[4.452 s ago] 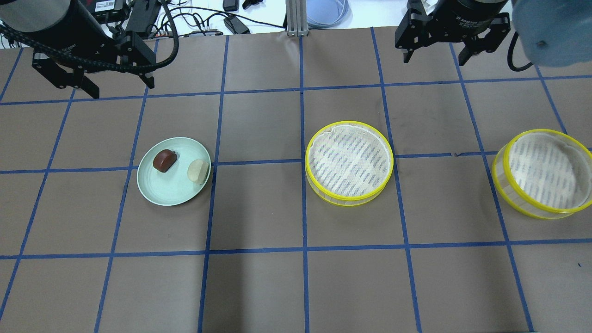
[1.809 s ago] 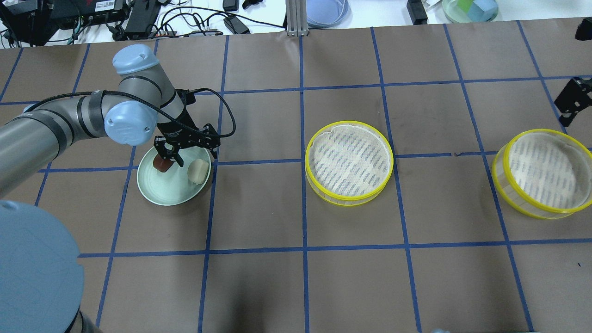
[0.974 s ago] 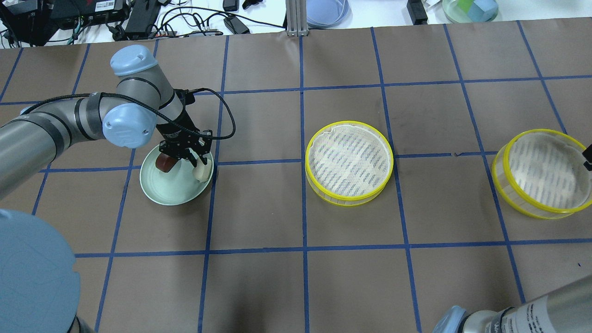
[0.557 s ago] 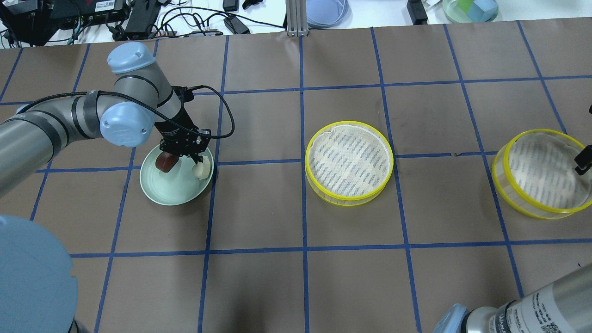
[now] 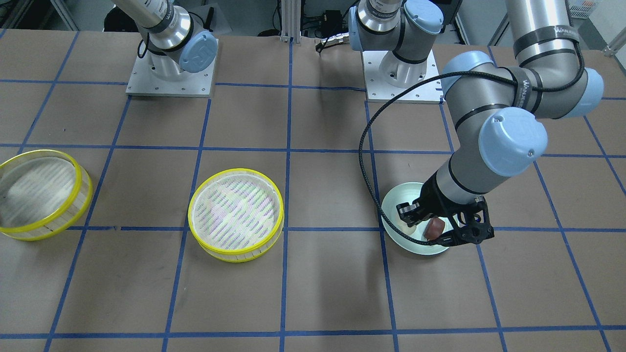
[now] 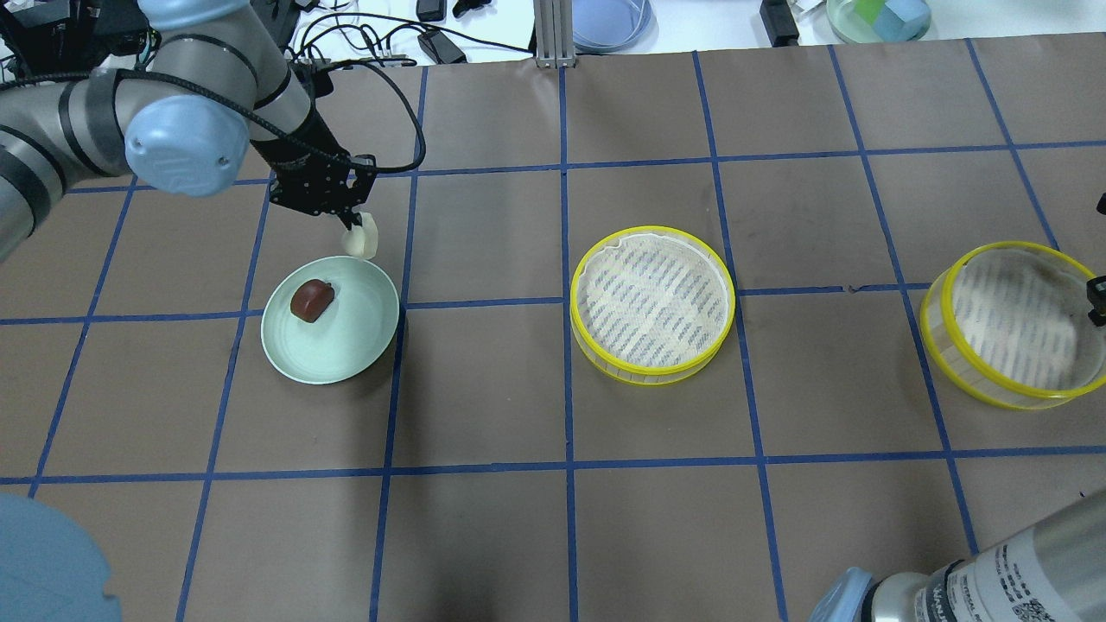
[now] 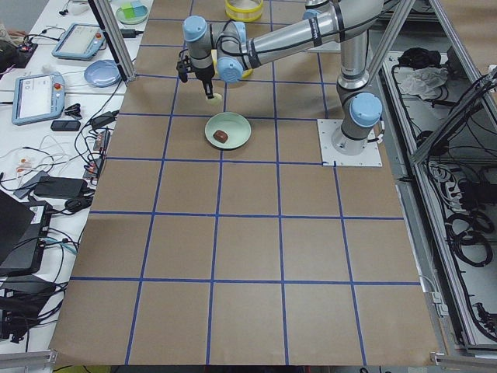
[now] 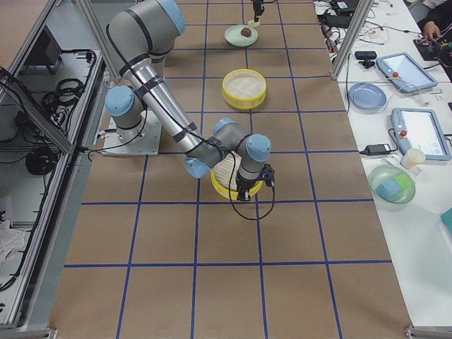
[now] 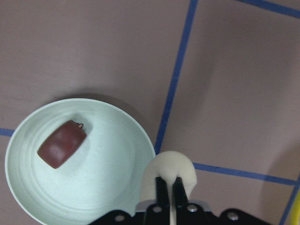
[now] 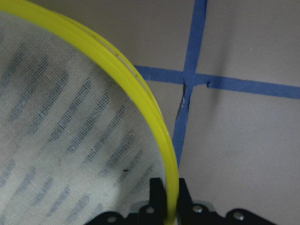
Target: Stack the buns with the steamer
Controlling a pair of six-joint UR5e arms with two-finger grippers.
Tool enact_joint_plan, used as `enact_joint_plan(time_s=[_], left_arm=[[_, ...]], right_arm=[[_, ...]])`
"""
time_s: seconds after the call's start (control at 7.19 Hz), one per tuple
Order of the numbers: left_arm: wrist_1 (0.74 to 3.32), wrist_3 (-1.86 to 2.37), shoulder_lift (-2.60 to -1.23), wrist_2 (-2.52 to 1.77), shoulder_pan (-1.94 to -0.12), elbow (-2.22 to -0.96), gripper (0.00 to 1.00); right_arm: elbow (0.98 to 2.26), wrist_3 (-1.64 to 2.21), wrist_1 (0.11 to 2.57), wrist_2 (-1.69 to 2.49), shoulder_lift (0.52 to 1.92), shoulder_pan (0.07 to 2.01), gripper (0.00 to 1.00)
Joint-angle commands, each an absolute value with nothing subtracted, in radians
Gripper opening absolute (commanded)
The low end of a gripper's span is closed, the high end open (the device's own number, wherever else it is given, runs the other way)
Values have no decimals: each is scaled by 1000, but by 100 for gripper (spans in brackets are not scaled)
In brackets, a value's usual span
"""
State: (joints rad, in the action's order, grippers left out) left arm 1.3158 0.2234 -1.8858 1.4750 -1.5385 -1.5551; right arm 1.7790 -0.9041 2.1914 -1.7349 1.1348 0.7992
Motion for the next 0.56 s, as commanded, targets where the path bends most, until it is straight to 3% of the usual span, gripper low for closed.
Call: enact_joint_plan(time_s=[0.0,0.42], left_arm=[[1307,522,-1884,1402,-1708,-1502,0],[1096,840,-1933,1306,-1902,-1505,0]], right_arm=[[1778,-902,2183,-1738,1141,799,0],[1767,-897,2136,-1738,1227,804,0]])
